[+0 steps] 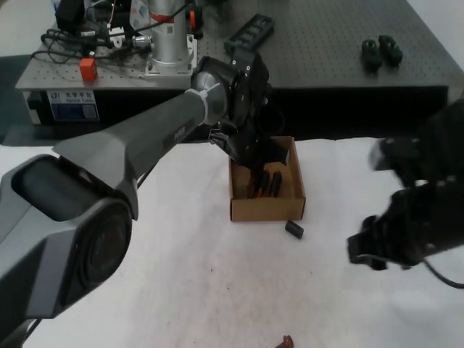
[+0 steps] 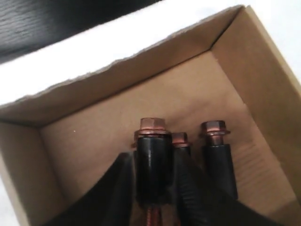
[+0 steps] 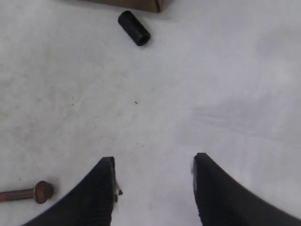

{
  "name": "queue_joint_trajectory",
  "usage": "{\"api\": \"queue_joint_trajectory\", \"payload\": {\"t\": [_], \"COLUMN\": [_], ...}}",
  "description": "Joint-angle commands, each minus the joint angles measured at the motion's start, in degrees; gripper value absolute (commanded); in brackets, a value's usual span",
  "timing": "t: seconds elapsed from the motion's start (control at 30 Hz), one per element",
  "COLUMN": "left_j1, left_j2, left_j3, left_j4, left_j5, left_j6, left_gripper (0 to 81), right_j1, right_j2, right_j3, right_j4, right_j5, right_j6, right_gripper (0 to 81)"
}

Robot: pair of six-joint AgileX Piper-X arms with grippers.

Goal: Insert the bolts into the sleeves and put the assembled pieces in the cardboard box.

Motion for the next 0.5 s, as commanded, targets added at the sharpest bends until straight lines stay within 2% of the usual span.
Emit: {"api": "queue_joint_trajectory", "payload": {"t": [0.0, 0.13, 0.27, 0.37, 0.47], "left_j1": [0.0, 0.0, 0.4, 1.2, 2.2], "left_j2": [-1.2, -5.2, -11.2, -15.5, -20.6], "left_j3": [-0.7, -0.7, -0.7, 0.1, 6.2], "left_j4": [0.8, 7.0, 10.3, 13.8, 13.7], "left_j5": [-0.7, -2.2, -9.2, -9.6, -9.6], "left_j6": [0.2, 0.4, 1.6, 1.6, 1.7], "left_gripper": [23.7, 23.7, 23.7, 21.4, 20.1], "right_j1": [2.1, 4.3, 6.3, 7.3, 8.0], "right_j2": [8.9, 18.1, 25.9, 30.3, 33.3], "right_j3": [-4.6, -12.2, -19.5, -24.7, -28.4], "right_j4": [-4.1, -3.3, 0.1, 2.8, 4.4], "right_j5": [0.5, 2.1, 5.6, 6.4, 7.5], "right_j6": [-3.7, -8.4, -11.7, -13.3, -14.5], "right_gripper": [37.2, 37.2, 37.2, 37.2, 37.2]}}
